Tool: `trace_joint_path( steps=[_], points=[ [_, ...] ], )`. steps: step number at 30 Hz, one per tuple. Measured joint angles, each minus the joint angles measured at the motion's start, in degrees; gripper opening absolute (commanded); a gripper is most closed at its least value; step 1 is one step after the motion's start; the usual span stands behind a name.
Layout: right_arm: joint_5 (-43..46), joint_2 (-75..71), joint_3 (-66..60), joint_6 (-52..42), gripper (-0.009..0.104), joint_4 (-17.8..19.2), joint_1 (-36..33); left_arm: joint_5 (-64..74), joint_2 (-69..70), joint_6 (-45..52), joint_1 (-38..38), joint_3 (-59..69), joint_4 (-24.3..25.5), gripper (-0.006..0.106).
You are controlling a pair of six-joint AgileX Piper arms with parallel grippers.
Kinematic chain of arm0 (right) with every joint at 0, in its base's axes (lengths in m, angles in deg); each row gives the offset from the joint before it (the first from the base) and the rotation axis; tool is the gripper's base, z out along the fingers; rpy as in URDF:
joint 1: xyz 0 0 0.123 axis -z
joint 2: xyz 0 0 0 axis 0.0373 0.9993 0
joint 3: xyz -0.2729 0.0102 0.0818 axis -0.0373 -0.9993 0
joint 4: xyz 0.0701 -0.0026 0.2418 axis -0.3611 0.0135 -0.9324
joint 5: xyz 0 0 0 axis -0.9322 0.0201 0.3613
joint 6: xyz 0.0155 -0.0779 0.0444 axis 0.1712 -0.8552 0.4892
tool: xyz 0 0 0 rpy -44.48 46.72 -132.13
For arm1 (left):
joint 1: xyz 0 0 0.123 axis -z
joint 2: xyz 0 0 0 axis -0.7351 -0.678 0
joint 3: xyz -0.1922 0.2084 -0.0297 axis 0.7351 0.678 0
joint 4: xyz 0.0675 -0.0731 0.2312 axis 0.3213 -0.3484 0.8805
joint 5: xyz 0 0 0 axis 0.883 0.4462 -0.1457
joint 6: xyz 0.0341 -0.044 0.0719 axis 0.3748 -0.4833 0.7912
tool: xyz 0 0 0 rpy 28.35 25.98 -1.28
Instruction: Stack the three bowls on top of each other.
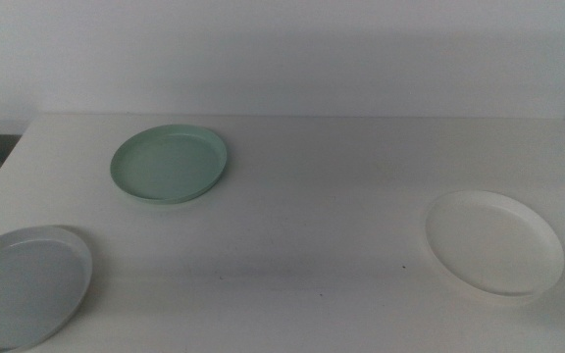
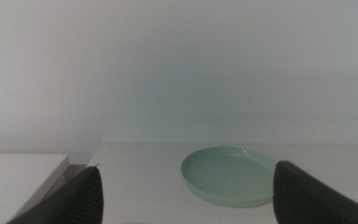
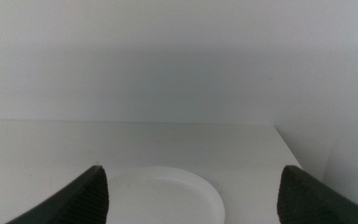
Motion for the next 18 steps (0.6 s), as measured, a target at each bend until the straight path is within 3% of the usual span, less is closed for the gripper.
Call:
trace_joint_path(
  steps=[5, 18],
  points=[
    [0.0, 0.0, 0.0, 0.0, 0.092, 0.0, 0.0, 6.7, -5.67, 0.0, -1.98, -6.88, 0.0, 0.094],
    [0.0, 0.0, 0.0, 0.0, 0.092, 0.0, 0.0, 55.73, -42.41, 0.0, -4.38, -47.99, 2.58, 0.094]
  ],
)
